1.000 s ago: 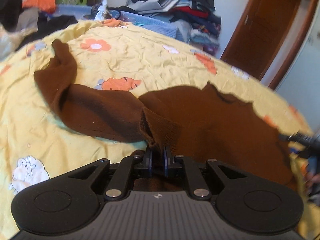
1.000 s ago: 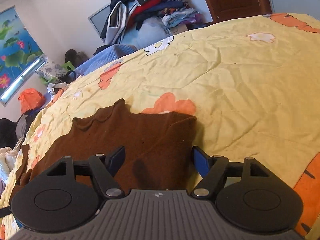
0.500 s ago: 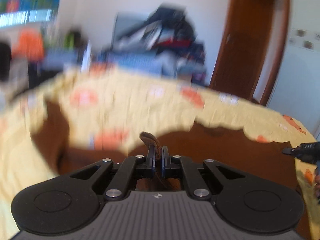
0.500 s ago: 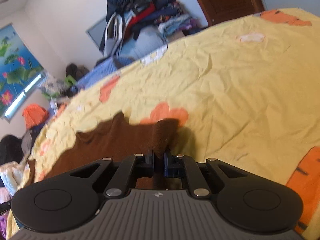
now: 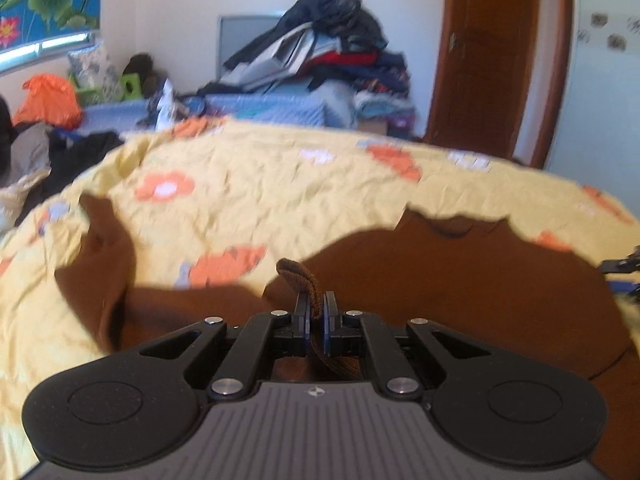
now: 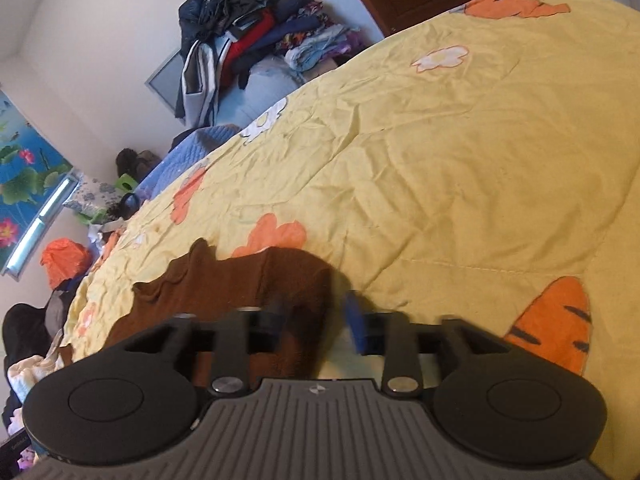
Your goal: Fold small clothes
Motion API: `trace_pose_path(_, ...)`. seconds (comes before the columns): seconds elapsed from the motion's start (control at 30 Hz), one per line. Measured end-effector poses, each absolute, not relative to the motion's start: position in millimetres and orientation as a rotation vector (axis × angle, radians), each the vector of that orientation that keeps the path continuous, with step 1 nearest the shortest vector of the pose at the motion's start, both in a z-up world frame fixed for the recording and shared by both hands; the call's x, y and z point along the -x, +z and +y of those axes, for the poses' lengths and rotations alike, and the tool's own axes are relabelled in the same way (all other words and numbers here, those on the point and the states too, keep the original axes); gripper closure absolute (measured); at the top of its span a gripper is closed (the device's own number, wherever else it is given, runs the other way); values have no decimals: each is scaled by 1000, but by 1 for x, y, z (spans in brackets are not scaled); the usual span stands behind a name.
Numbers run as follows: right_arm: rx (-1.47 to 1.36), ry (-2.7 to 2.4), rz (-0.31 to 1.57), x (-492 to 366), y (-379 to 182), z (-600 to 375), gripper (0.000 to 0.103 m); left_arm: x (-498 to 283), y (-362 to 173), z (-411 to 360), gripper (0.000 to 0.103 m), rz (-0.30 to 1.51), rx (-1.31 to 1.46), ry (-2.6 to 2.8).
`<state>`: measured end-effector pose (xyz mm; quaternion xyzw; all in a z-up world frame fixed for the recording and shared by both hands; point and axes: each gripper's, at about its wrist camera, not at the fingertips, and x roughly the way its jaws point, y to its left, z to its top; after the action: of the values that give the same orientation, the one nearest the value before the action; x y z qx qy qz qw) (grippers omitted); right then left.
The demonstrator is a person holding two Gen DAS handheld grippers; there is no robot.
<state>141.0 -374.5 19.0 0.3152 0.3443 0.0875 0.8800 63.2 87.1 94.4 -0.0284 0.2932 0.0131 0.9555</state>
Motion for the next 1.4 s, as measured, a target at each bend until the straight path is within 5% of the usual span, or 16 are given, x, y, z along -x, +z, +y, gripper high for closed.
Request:
trace_pose_path(0.4, -601, 159, 739, -150, 29, -368, 42, -59, 162, 90, 98, 342, 1, 44)
trace_pose_path(0.63, -551, 213, 771, -151, 25, -349, 39, -82, 63, 107, 97, 719, -58, 108)
trace_pose_path(0.7, -508, 257, 790, -154, 25, -338, 50, -72, 56, 104, 97, 719, -80, 105)
trace_pose_path(0.73, -492, 261, 813, -157, 24, -334, 81, -70, 55, 104, 97, 723, -79, 103)
trace_pose_path(0.77, -483, 254, 821, -159, 23, -333, 88, -68, 57, 104, 97, 722, -74, 107)
trace_pose_path(1.0, -504, 186, 786, -155, 17, -362, 94, -54, 86, 98, 97, 649, -61, 64)
trace_pose_path(1.1, -563, 196, 786, -147, 19, -365, 79, -57, 84, 93, 97, 656, -75, 44)
trace_pose_path(1.17, -547, 146, 747, -139, 31, -362, 44, -61, 85, 93, 96, 660, -71, 52)
trace_pose_path(1.3, -436, 188, 634, -119, 61, -335, 35, -71, 87, 94, 96, 668, -47, 49)
trace_pose_path(1.4, -346, 297, 673, -121, 59, -294, 20, -84, 83, 84, 96, 667, -61, 27)
